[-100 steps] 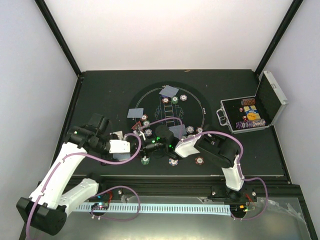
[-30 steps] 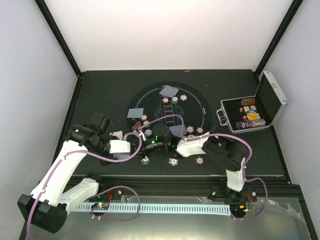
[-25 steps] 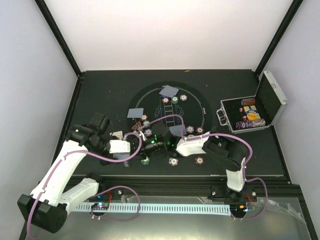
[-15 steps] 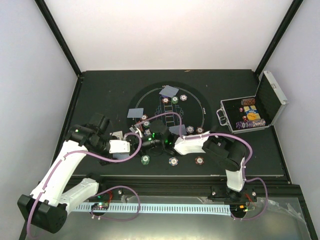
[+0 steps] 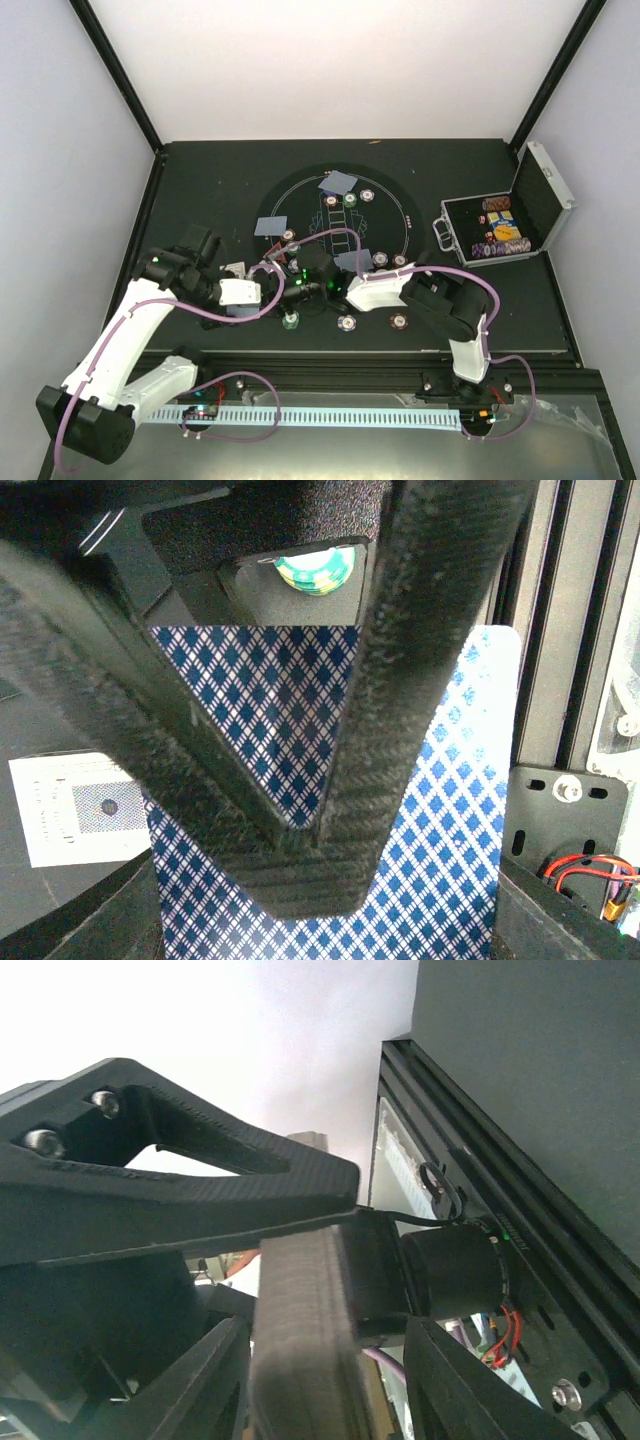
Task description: Distribute texas hold em gaming equipment
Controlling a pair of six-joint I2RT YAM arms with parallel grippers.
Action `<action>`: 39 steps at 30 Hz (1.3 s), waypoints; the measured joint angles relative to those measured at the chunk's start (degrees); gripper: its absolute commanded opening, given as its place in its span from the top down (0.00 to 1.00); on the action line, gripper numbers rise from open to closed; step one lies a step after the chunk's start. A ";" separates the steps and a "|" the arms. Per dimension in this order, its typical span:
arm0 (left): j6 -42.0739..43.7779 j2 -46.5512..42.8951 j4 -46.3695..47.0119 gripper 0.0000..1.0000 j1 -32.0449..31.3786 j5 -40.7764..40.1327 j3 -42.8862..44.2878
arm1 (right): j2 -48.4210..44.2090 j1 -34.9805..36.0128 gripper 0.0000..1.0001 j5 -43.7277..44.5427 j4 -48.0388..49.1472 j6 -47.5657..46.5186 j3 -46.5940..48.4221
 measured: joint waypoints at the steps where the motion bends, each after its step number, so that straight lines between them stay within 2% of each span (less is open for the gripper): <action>1: 0.00 0.00 -0.02 0.99 0.00 0.00 0.00 | 0.00 0.00 0.57 0.02 -0.46 -0.42 -0.02; 5: 0.00 -0.04 -0.07 0.99 0.00 -0.02 0.02 | 0.00 -0.33 0.64 0.11 -1.57 -1.84 -1.27; 14: -0.02 -0.02 -0.07 0.98 0.00 -0.07 0.02 | -2.99 -1.73 0.66 0.15 -1.09 -4.02 -5.09; 20: 0.00 -0.04 0.28 0.98 0.00 -0.04 0.02 | -5.27 -2.01 0.70 0.50 -4.09 -5.35 -5.51; 39: 0.00 -0.17 1.22 0.98 0.00 -0.09 -0.15 | -9.88 -3.69 0.70 0.90 -13.11 -9.60 -5.68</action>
